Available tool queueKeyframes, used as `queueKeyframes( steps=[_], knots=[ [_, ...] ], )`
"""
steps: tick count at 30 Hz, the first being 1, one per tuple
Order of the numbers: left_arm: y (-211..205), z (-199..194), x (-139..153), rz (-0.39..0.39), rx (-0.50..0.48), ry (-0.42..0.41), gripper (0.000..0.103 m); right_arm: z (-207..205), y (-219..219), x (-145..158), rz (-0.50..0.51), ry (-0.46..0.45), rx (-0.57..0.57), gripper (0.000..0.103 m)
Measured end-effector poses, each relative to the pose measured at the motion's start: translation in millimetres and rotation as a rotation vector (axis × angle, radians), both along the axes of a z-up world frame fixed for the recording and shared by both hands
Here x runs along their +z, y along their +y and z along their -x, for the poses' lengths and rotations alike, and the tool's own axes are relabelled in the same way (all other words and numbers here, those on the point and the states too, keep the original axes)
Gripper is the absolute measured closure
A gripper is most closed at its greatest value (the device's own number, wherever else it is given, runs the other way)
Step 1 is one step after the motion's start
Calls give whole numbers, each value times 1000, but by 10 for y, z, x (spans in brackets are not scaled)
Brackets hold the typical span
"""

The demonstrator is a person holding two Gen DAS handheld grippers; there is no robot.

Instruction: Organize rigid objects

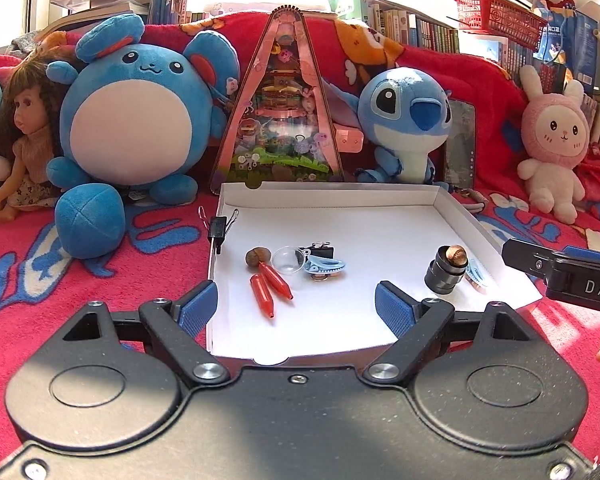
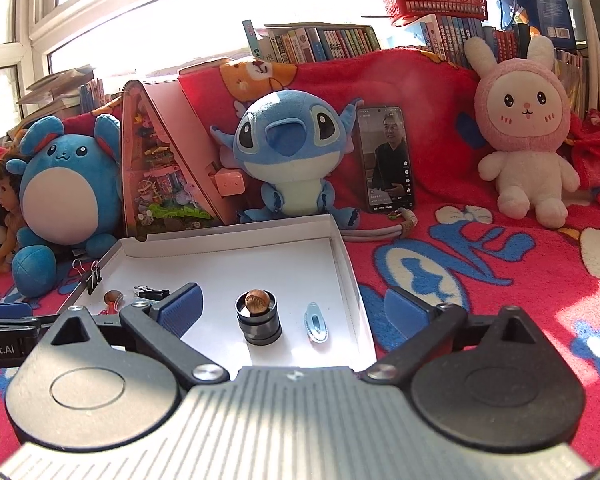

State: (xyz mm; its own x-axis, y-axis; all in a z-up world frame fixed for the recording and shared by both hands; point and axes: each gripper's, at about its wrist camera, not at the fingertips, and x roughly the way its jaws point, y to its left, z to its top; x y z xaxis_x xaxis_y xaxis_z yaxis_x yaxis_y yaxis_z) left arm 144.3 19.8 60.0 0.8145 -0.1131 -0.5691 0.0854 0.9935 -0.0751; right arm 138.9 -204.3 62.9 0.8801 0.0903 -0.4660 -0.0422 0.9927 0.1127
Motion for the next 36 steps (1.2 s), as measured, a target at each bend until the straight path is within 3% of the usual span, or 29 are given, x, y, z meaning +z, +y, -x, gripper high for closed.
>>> queueKeyframes(
  steps=[20,36],
  knots=[
    [-13,449,-251,-5,8,38,18,415,135,-207,58,11,49,0],
    [-66,399,-544,-31,43,96,17,413,177,-548,109,108,42,0]
  ],
)
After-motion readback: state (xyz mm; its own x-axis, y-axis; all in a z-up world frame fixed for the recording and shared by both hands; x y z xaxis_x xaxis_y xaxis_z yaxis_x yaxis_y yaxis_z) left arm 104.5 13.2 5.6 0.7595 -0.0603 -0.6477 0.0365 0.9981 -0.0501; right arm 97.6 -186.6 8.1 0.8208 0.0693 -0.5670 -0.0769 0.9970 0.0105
